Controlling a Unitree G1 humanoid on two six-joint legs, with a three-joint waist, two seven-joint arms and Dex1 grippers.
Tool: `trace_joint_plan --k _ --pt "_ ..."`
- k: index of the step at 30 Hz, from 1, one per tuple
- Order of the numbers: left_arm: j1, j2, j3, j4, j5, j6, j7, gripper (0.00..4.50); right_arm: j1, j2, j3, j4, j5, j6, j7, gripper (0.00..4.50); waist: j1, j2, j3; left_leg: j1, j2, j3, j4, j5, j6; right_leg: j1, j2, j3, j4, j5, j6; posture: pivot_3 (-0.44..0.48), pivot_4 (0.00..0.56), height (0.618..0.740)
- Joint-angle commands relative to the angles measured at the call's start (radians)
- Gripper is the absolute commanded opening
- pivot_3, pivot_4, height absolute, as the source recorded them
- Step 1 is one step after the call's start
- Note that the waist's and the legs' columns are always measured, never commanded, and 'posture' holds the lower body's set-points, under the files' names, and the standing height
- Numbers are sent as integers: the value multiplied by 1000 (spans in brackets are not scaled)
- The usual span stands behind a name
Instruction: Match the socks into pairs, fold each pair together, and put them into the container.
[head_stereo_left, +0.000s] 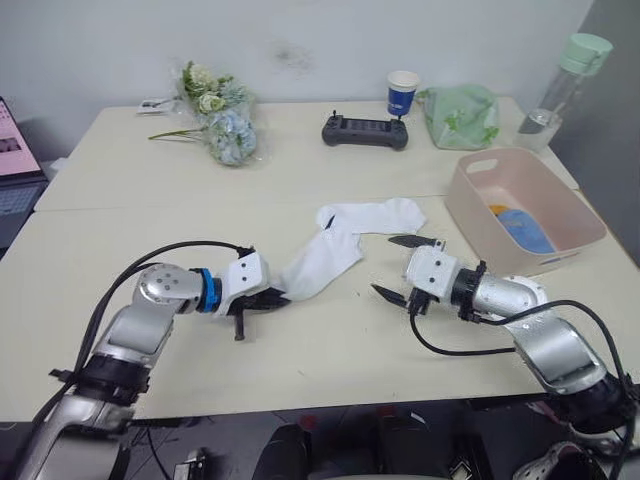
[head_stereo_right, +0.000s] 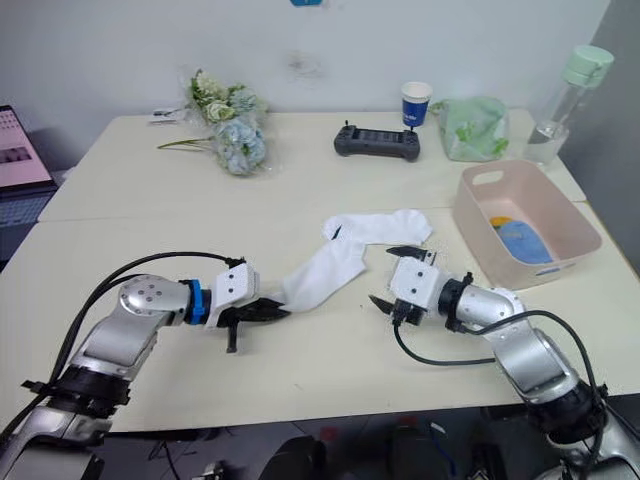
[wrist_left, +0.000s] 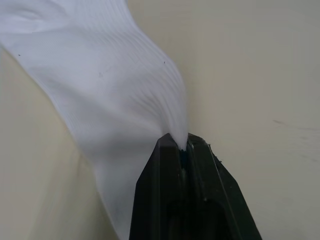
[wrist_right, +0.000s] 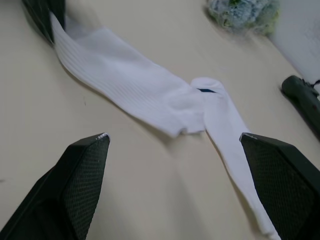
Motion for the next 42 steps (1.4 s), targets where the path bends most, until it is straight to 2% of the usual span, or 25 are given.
trace_joint_plan --k 1,4,7,11,17,18,22,27,32,37,40,42 --pt "30 27 54 -74 -40 24 8 21 -80 12 61 155 -139 -206 -15 4500 4 0 0 0 0 0 0 0 0 0 0 0 0 0 0 0 150 740" --pt "54 38 59 -88 -30 17 18 21 -144 58 93 277 -193 -289 -18 4500 6 0 0 0 -1 1 0 0 0 0 -1 -1 0 0 0 0 150 740" --pt "70 44 65 -103 -28 18 28 0 -224 126 132 416 -249 -354 -19 3843 0 0 0 0 0 2 0 0 0 -1 -1 0 0 0 0 0 150 740" --pt "72 51 72 -107 -32 23 35 0 -292 176 149 536 -272 -437 -5 2402 -1 0 0 0 0 2 0 0 0 -1 0 0 1 0 0 0 150 740" --pt "63 53 74 -80 -27 8 35 0 -327 196 138 609 -246 -526 57 202 -1 0 0 0 0 3 0 0 0 -1 -1 0 1 0 0 0 150 740" --pt "58 54 73 -71 -24 2 32 0 -328 195 132 609 -230 -532 80 41 -1 0 0 0 0 3 0 0 0 -1 -1 0 1 0 0 0 150 740" --pt "47 61 75 -61 -26 -4 21 0 -309 184 103 566 -166 -520 157 41 -1 0 0 0 0 2 0 0 0 -1 -1 0 1 0 0 0 150 740" --pt "71 124 103 -126 -92 55 -53 0 -205 125 29 300 -17 -330 288 41 0 0 0 -1 0 1 0 0 0 -1 -1 0 1 0 0 0 150 740" --pt "205 254 157 -306 -230 186 -167 0 -78 17 -40 -71 141 -19 405 41 -1 0 0 -2 1 -1 0 0 0 -1 -1 0 1 0 0 0 150 740" --pt "358 362 199 -487 -362 365 -200 0 20 -120 -73 -323 268 253 487 41 5 1 1 -1 1 -3 -1 -2 4 1 -1 0 0 0 0 0 150 740" --pt "364 380 191 -511 -414 442 -197 0 22 -154 -115 -428 445 536 492 41 7 1 1 0 1 -2 0 -2 4 2 -1 0 0 0 0 0 150 740" --pt "328 366 165 -501 -435 491 -181 0 12 -170 -111 -449 491 639 487 41 8 1 1 1 0 -3 0 -2 4 3 -1 -1 0 0 0 0 150 740"
